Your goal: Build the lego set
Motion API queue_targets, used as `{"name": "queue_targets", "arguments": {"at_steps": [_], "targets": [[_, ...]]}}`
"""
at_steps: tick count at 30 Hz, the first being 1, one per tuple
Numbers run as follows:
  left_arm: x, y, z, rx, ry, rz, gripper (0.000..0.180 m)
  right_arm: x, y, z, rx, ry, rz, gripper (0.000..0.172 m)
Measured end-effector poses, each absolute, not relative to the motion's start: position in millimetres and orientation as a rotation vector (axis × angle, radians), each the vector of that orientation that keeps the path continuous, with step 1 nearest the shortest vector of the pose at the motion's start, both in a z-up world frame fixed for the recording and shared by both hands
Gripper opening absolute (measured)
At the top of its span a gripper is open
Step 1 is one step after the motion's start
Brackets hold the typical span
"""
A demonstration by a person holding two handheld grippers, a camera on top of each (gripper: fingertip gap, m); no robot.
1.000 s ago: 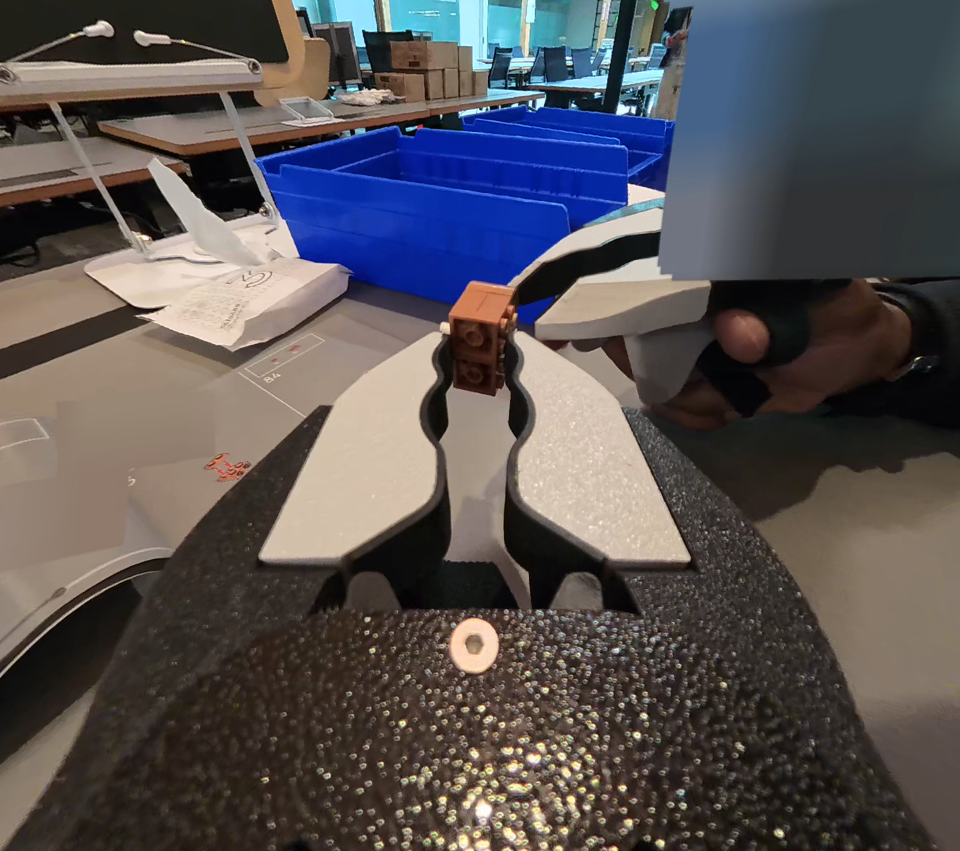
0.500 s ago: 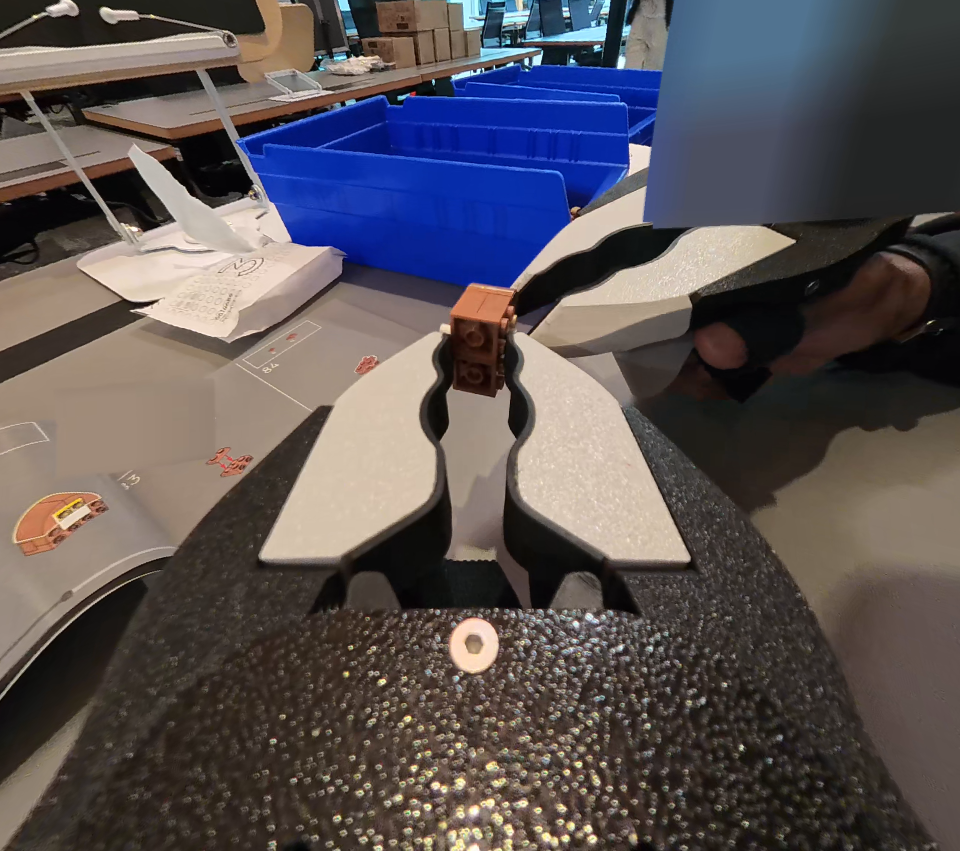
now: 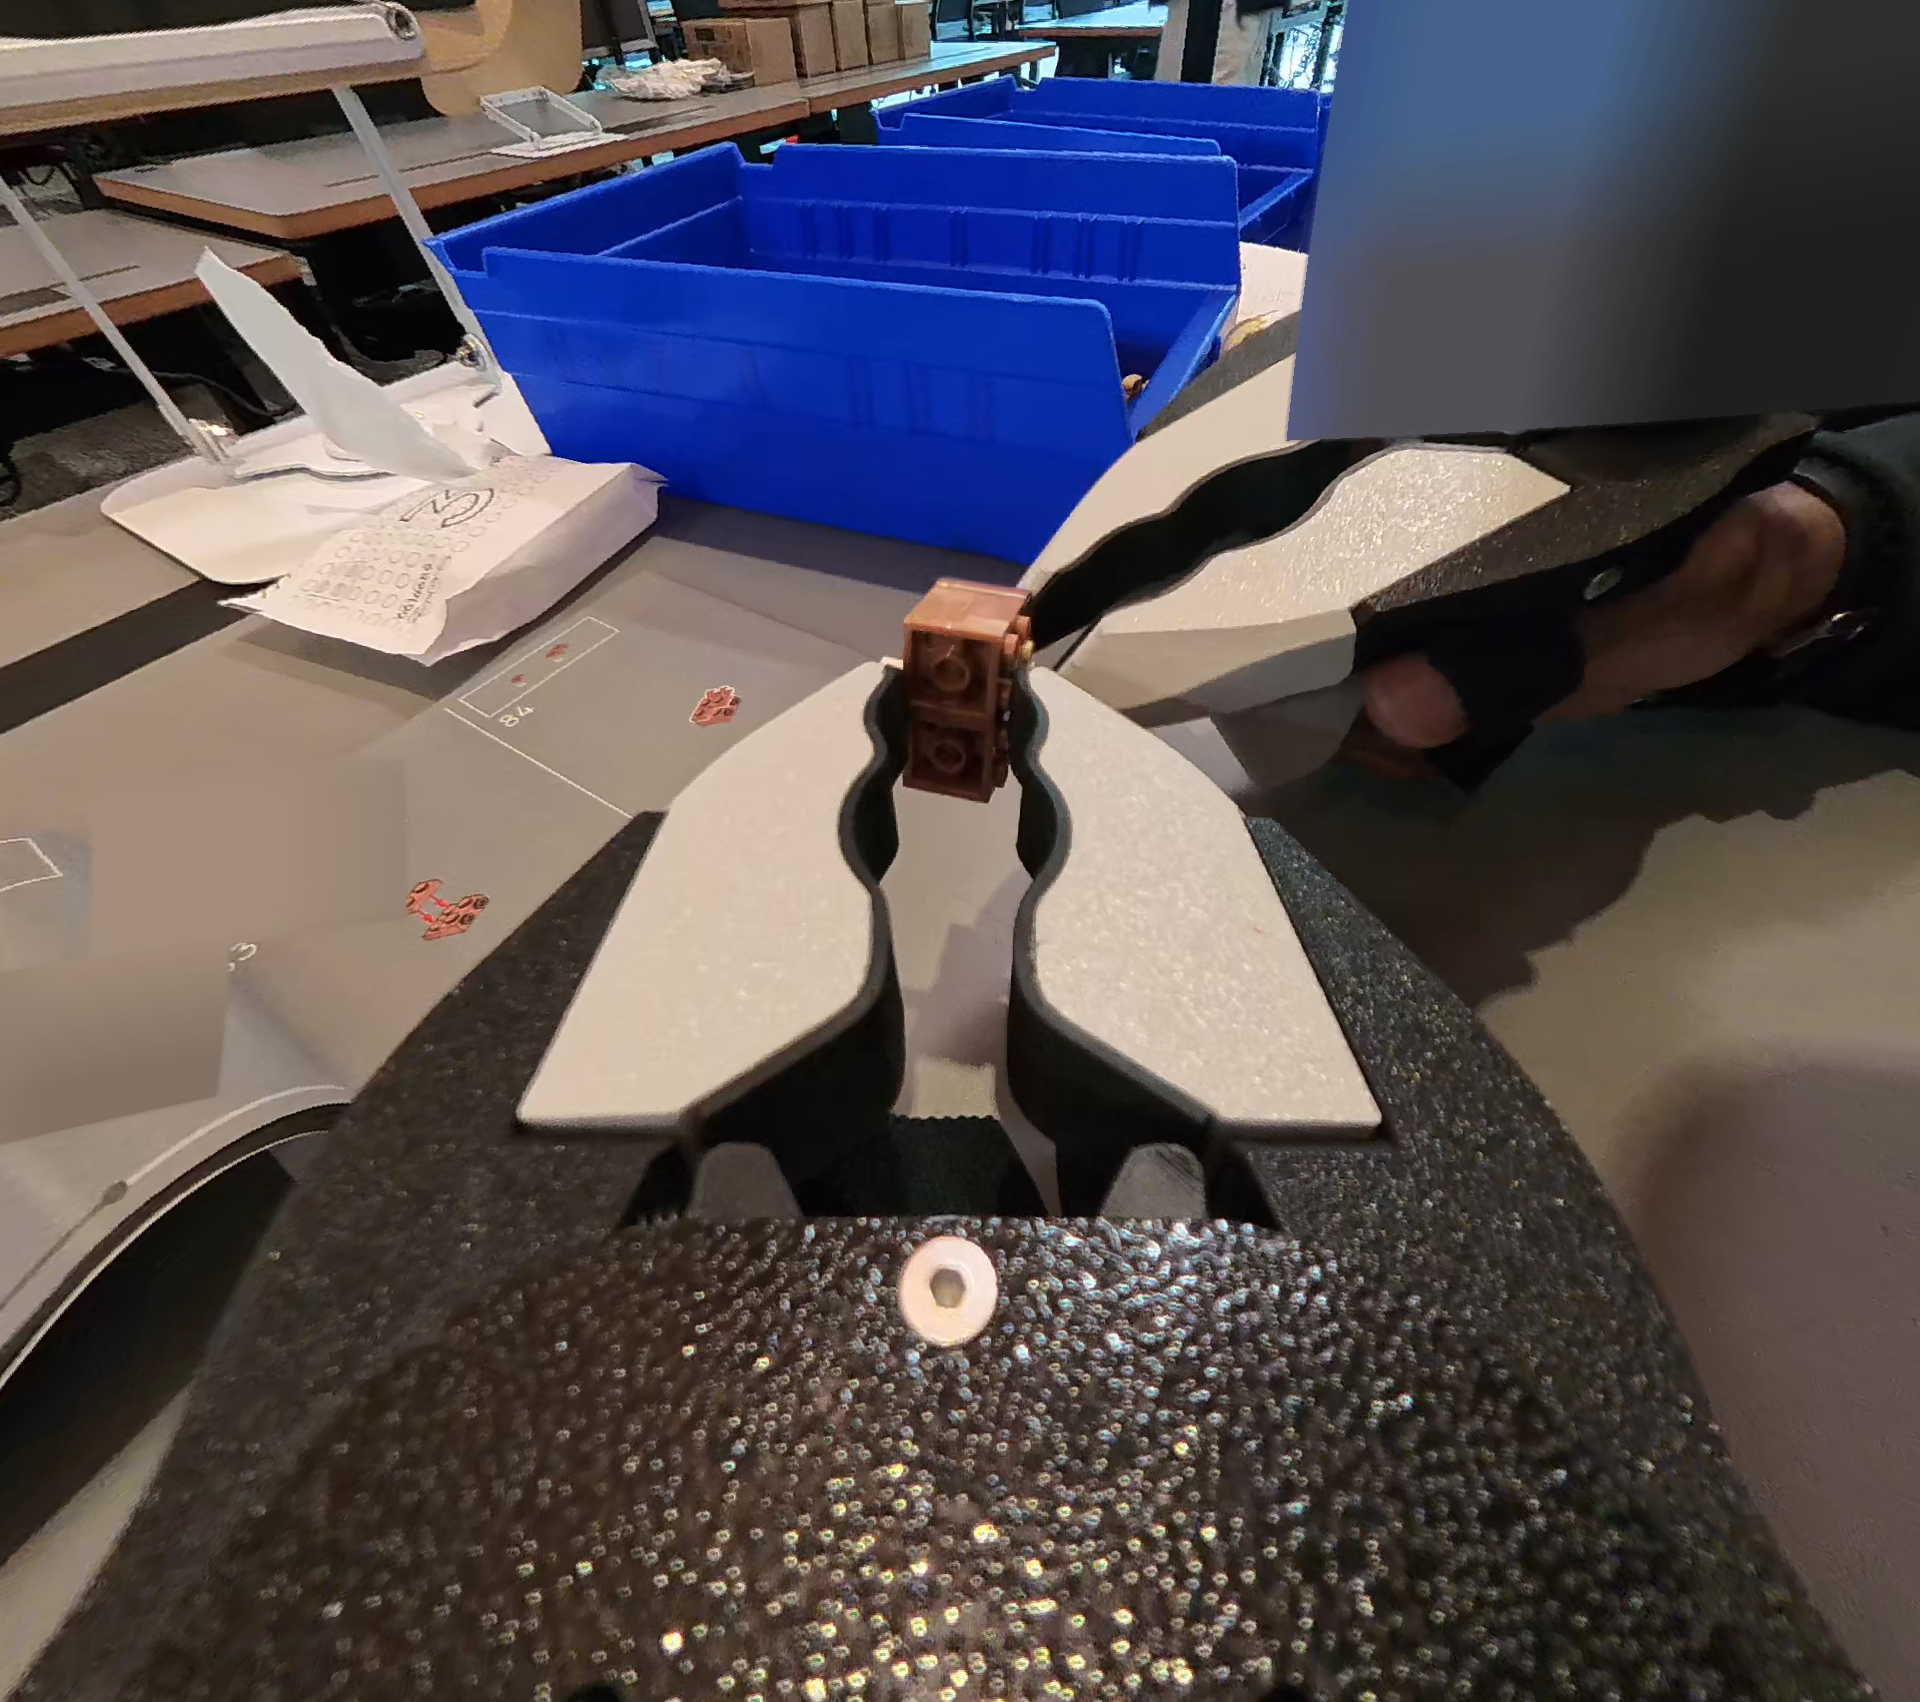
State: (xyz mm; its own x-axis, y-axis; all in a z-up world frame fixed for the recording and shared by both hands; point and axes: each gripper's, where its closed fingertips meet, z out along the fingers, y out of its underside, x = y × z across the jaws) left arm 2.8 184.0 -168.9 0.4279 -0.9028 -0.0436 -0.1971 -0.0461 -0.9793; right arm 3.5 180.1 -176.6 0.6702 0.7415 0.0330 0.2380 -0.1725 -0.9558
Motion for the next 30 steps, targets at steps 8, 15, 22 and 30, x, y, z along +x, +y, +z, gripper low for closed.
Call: {"name": "queue_targets", "arguments": {"at_steps": [8, 15, 22, 30], "targets": [[2.8, 184.9, -169.6, -1.550, 1.003, -0.787, 0.018, -22.0, 163.9, -189.8, -1.743, -0.916, 0.436, 0.000], [-0.6, 191.5, -177.6, -1.650, 1.000, -0.877, 0.018, -2.4, 173.6, -192.9, -1.807, -0.873, 0.606, 0.000], [-10.6, 198.4, -166.3, -1.727, 0.773, -1.324, 0.019, -7.3, 168.5, -182.9, -1.662, -0.954, 0.614, 0.009], [-8.1, 178.3, -142.0, -1.614, 0.682, -1.843, 0.018, -1.1, 169.8, -163.3, -1.449, -1.001, 0.572, 0.033]]}}
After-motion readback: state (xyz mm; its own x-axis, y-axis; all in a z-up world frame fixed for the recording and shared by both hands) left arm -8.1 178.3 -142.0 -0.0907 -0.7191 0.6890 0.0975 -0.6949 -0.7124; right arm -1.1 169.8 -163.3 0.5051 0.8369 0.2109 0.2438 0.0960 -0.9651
